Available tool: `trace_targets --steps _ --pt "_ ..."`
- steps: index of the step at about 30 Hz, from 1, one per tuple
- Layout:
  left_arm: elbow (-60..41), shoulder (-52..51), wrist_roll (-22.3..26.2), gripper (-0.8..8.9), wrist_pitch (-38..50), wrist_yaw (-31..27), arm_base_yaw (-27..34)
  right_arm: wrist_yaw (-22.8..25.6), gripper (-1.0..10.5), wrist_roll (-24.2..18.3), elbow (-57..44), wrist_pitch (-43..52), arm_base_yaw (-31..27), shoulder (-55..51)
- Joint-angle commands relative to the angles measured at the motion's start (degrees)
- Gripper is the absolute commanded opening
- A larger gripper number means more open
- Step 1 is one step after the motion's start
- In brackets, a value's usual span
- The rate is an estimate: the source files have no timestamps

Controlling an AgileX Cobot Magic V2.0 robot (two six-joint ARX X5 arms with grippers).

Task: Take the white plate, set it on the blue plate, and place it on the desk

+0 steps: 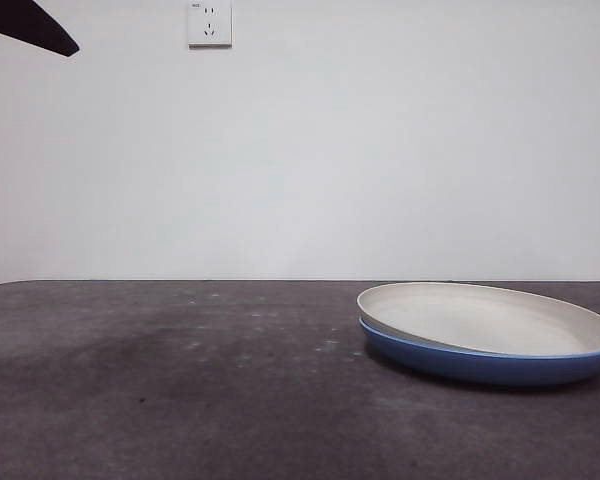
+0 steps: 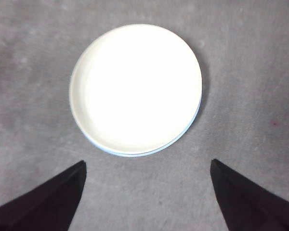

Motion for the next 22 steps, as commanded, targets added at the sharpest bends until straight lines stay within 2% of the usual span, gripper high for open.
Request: trace_targets --steps 1,7,11,22 --pt "0.44 0.33 1.11 3.39 0.5 0.28 -0.28 0.24 4.1 0.9 0.09 3.06 -1.16 5.38" --pt "0.44 0.33 1.22 3.39 0.5 0.28 -0.28 -0.48 4.1 -0.28 0.09 8.46 -4.74 16.55" --pt "0.44 0.33 1.33 3.39 0.5 0.28 -0.28 -3.8 4.1 -0.72 0.09 11.72 -6.84 24.22" --pt "0.44 0.33 1.33 3.39 0.5 0.28 -0.28 -6.97 4.1 -0.76 0.09 20.48 -7.63 39.28"
